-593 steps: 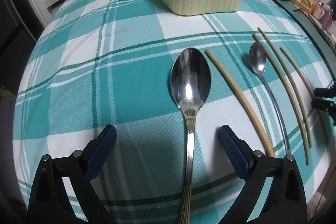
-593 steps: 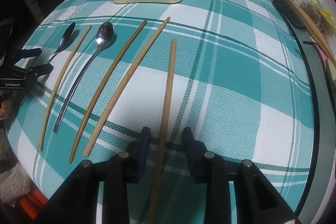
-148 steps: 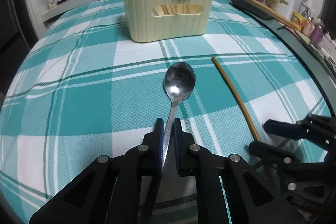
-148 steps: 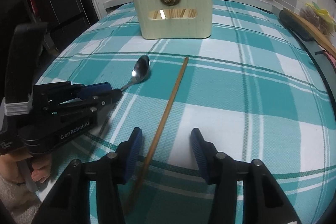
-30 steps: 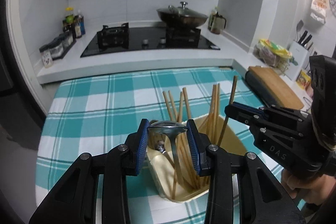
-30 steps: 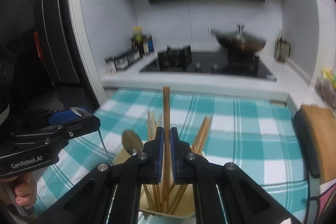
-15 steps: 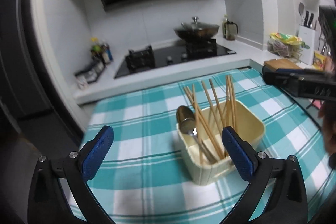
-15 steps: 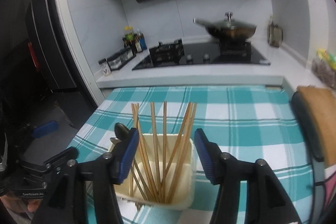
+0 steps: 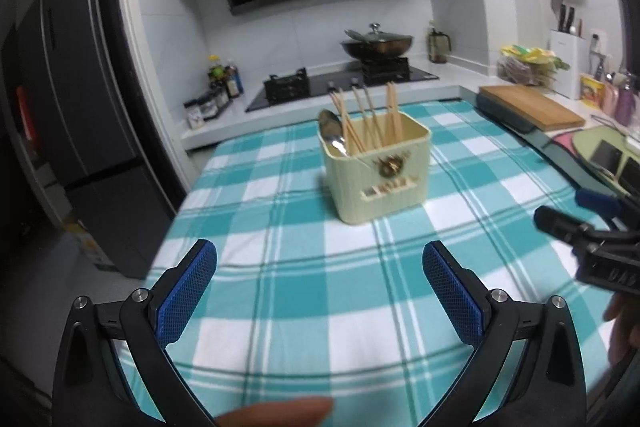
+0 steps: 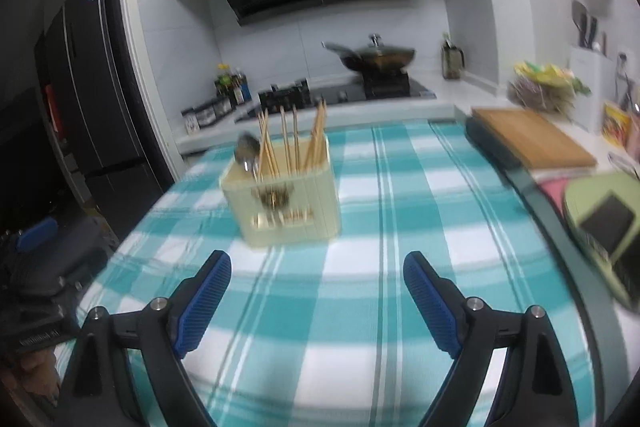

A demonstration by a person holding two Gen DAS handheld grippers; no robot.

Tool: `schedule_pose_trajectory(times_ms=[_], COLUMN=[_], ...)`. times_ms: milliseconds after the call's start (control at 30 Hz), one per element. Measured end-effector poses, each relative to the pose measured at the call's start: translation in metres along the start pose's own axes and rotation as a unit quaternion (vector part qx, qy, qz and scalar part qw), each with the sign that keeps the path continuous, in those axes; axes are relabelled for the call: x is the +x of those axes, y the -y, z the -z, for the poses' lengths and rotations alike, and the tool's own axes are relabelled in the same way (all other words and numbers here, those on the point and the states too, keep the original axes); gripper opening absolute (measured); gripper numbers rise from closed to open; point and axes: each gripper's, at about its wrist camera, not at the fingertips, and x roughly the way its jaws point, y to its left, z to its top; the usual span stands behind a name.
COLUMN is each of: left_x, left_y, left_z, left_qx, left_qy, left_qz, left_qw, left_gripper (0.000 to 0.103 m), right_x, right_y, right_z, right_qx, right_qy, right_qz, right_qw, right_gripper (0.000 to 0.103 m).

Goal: Organize utensils

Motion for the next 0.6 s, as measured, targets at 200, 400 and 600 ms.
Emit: schedule_pose_trajectory(times_ms=[200, 400, 600], left_x=[-0.015, -0.028, -0.026], left_y=[-0.003, -0.012, -0.022], left_z=[0.008, 0.007, 0.012], left_qx=[-0.025, -0.034, -0.046], left_qy=[-0.025, -0.015, -0.034], left_qz=[0.036, 0.030, 0.024], left_qw=[0.9987, 0.9989, 0.9981], left_gripper=[0.103, 0.103, 0.103], right_x=[-0.028, -0.040, -0.047], right_y=[-0.005, -0.031, -0.052], right_z=[0.016, 0.012, 0.008], right_qx=[-0.016, -0.073, -0.079], right_qy=[0.015, 0.004, -0.009], right_qz=[0.022, 0.058, 0.043], right_qw=[1.000, 0.996, 0.996], right_gripper=[0.090, 0.090, 0.090])
